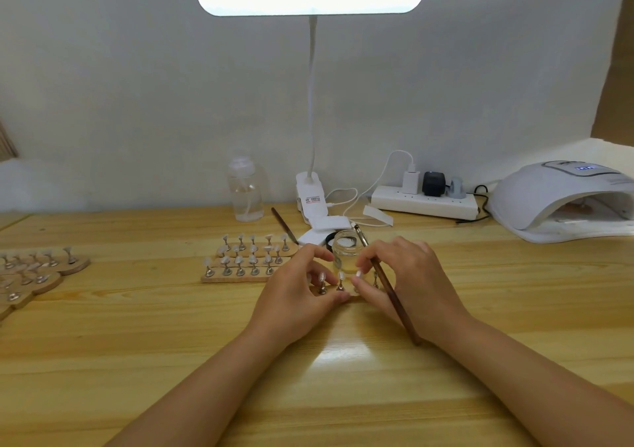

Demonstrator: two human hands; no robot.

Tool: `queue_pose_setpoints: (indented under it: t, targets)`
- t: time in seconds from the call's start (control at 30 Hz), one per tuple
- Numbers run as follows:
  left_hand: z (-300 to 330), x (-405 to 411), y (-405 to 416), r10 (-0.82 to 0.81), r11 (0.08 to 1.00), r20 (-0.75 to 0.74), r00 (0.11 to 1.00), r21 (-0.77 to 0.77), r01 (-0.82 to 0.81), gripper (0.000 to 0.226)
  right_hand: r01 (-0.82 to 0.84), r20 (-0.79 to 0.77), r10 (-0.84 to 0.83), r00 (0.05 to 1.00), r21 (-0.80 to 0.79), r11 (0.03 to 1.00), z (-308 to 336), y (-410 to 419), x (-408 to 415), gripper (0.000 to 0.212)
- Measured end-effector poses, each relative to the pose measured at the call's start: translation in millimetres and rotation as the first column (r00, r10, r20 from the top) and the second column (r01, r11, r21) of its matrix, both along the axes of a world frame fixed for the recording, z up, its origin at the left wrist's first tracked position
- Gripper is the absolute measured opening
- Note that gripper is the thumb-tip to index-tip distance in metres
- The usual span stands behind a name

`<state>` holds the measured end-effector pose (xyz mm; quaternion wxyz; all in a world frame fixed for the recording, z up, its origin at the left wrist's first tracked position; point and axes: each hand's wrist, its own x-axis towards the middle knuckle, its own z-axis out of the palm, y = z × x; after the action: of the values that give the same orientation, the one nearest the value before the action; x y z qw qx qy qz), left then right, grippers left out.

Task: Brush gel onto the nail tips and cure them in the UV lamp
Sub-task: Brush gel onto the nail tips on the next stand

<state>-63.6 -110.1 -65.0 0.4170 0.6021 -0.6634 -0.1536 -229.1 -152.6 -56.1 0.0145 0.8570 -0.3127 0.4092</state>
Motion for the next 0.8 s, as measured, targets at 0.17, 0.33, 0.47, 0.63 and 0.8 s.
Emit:
queue_pose_setpoints:
  t: [0.17,0.33,0.47,0.63,0.8]
  targets:
    - [2.5,-1.8,1.9,0.01,1.0,0.001,1.0,-0.004,-0.01,0.045,-0.052,-0.003,0.052,0.999,-0.128,0.99,0.8,3.0,2.9,0.016]
    - [7.0,-5.1,4.8,-0.009,0.993,0.044,0.999,-0.116,0.014,0.045,-0.047,0.161,0.065,0.985,-0.113,0.993,-1.8,1.4,3.0,0.021]
    - [11.0,-8.5,9.9,-0.071,0.969,-0.021,0.997,-0.241,0.064,0.025,-0.07,0.213,0.096,0.972,-0.122,0.99,-1.2,2.3,6.4,0.022]
    - [9.8,-8.3,8.7,-0.09,0.937,-0.023,0.996,-0.339,0.077,0.017,-0.104,0.219,0.126,0.968,-0.112,0.988,-2.2,3.3,7.7,0.023]
    - [7.8,-6.4,6.9,-0.045,0.946,-0.119,0.992,-0.325,0.004,0.014,-0.074,0.302,0.089,0.949,-0.06,0.995,4.6,3.2,5.8,0.026]
